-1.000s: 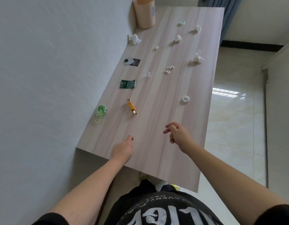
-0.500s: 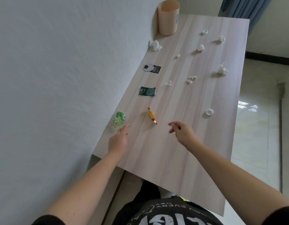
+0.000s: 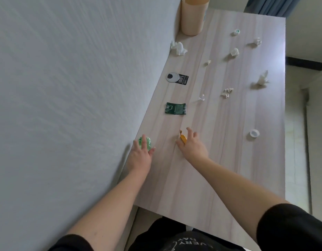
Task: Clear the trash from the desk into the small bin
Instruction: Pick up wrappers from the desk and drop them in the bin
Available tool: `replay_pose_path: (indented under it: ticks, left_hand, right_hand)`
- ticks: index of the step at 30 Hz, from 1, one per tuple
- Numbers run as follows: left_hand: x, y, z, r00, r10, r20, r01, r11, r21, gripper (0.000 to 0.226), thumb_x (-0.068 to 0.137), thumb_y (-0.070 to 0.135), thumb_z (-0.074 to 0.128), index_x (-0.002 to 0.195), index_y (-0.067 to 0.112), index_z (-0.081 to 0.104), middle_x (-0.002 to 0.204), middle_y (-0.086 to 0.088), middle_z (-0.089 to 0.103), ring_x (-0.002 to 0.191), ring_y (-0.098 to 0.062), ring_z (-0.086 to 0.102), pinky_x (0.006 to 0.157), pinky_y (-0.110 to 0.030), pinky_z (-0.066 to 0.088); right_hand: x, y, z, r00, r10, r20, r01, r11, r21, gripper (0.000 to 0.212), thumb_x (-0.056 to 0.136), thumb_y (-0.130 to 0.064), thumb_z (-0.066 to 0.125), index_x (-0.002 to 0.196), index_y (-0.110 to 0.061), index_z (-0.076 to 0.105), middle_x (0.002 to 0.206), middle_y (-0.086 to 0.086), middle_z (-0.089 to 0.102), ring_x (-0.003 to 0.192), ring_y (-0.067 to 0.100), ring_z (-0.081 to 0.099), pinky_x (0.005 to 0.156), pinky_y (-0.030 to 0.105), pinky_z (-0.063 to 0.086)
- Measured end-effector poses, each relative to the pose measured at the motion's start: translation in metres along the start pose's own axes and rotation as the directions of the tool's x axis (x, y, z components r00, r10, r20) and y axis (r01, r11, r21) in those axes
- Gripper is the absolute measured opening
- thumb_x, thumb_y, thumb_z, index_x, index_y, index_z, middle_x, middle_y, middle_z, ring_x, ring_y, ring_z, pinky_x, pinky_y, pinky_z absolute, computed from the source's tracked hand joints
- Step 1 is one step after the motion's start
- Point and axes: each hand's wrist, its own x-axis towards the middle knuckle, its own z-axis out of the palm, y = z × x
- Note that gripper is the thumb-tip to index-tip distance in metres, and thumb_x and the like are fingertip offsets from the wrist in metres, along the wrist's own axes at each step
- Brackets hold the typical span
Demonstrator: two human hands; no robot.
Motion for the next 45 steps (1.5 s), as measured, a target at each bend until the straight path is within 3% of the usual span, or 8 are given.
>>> replay_pose_path:
  ticks: [7, 12, 16, 19, 23, 28, 38, 45]
  left_hand:
    - [0.004, -0.009, 0.016, 0.991, 0.033, 0.133, -0.033, 0.999, 0.001, 0.062, 0.093, 0.056, 0.036, 0.142, 0.019, 0.026, 0.130, -0.020, 0.037, 0.093, -0.032, 0.059, 0.069, -0.038, 0.052]
    - [0.009, -0.006, 0.009, 0.990, 0.101, 0.097, -0.092, 0.991, -0.097, 0.033, 0.094, 0.033, 0.049, 0.115, 0.007, 0.050, 0.104, -0.023, 0.051, 0.067, -0.035, 0.063, 0.051, -0.039, 0.048]
    - [0.011, -0.002, 0.007, 0.991, 0.133, 0.025, -0.129, 0.984, -0.123, 0.018, 0.081, 0.011, 0.067, 0.085, -0.003, 0.056, 0.075, -0.025, 0.055, 0.042, -0.035, 0.058, 0.037, -0.035, 0.045]
    - [0.014, 0.005, 0.005, 0.986, 0.130, 0.103, -0.127, 0.991, -0.038, 0.014, 0.091, 0.013, 0.051, 0.090, -0.001, 0.053, 0.080, -0.023, 0.059, 0.056, -0.039, 0.064, 0.047, -0.038, 0.046]
    - [0.020, 0.023, 0.007, 0.968, 0.242, 0.074, -0.231, 0.964, -0.133, 0.029, 0.097, 0.023, 0.042, 0.093, 0.000, 0.059, 0.090, -0.025, 0.065, 0.073, -0.044, 0.065, 0.060, -0.041, 0.047]
    - [0.008, 0.067, 0.005, 0.890, 0.434, 0.142, -0.423, 0.901, -0.099, 0.047, 0.095, 0.047, 0.035, 0.085, 0.015, 0.068, 0.090, -0.012, 0.070, 0.082, -0.034, 0.066, 0.059, -0.031, 0.041]
    - [-0.065, 0.187, -0.037, 0.821, 0.563, 0.092, -0.532, 0.814, -0.233, 0.038, 0.093, 0.034, 0.046, 0.071, 0.010, 0.065, 0.095, -0.017, 0.054, 0.069, -0.037, 0.059, 0.059, -0.033, 0.039]
    - [-0.148, 0.276, -0.052, 0.798, 0.602, 0.027, -0.584, 0.784, -0.208, 0.038, 0.094, 0.029, 0.045, 0.069, 0.006, 0.063, 0.077, -0.018, 0.057, 0.068, -0.037, 0.058, 0.060, -0.037, 0.045]
  right_hand:
    - [-0.001, 0.014, 0.009, 0.994, 0.025, 0.106, -0.004, 0.982, -0.191, 0.022, 0.096, -0.024, 0.032, 0.116, -0.017, 0.037, 0.105, 0.012, 0.054, 0.074, 0.034, 0.059, 0.061, 0.041, 0.050]
    - [-0.014, 0.038, 0.001, 0.986, 0.111, 0.123, -0.113, 0.994, 0.006, 0.026, 0.091, -0.041, 0.039, 0.086, -0.016, 0.043, 0.078, 0.007, 0.059, 0.064, 0.024, 0.056, 0.055, 0.036, 0.043]
    - [-0.023, 0.056, -0.012, 0.971, 0.154, 0.181, -0.188, 0.964, 0.189, 0.022, 0.086, -0.034, 0.045, 0.103, -0.019, 0.047, 0.078, 0.005, 0.066, 0.065, 0.020, 0.064, 0.057, 0.038, 0.053]
    - [-0.031, 0.070, -0.021, 0.960, 0.203, 0.191, -0.261, 0.895, 0.362, 0.044, 0.087, -0.034, 0.044, 0.130, -0.025, 0.040, 0.076, 0.002, 0.071, 0.058, 0.014, 0.066, 0.048, 0.024, 0.048]
    - [-0.046, 0.093, -0.031, 0.955, 0.264, 0.136, -0.293, 0.771, 0.565, 0.046, 0.087, -0.045, 0.041, 0.132, -0.035, 0.040, 0.069, 0.002, 0.067, 0.053, 0.010, 0.058, 0.050, 0.023, 0.046]
    - [-0.074, 0.120, -0.055, 0.960, 0.275, 0.049, -0.233, 0.689, 0.687, 0.026, 0.086, -0.054, 0.039, 0.105, -0.045, 0.054, 0.066, -0.003, 0.052, 0.061, 0.014, 0.048, 0.058, 0.032, 0.037]
    - [-0.141, 0.196, -0.097, 0.967, 0.246, -0.069, -0.093, 0.591, 0.801, 0.023, 0.070, -0.027, 0.039, 0.068, -0.009, 0.053, 0.050, -0.014, 0.038, 0.048, 0.005, 0.032, 0.053, 0.028, 0.022]
    - [-0.209, 0.268, -0.130, 0.950, 0.301, -0.087, -0.078, 0.495, 0.866, 0.021, 0.078, -0.038, 0.042, 0.063, -0.036, 0.056, 0.069, -0.014, 0.053, 0.064, 0.002, 0.048, 0.070, 0.028, 0.041]
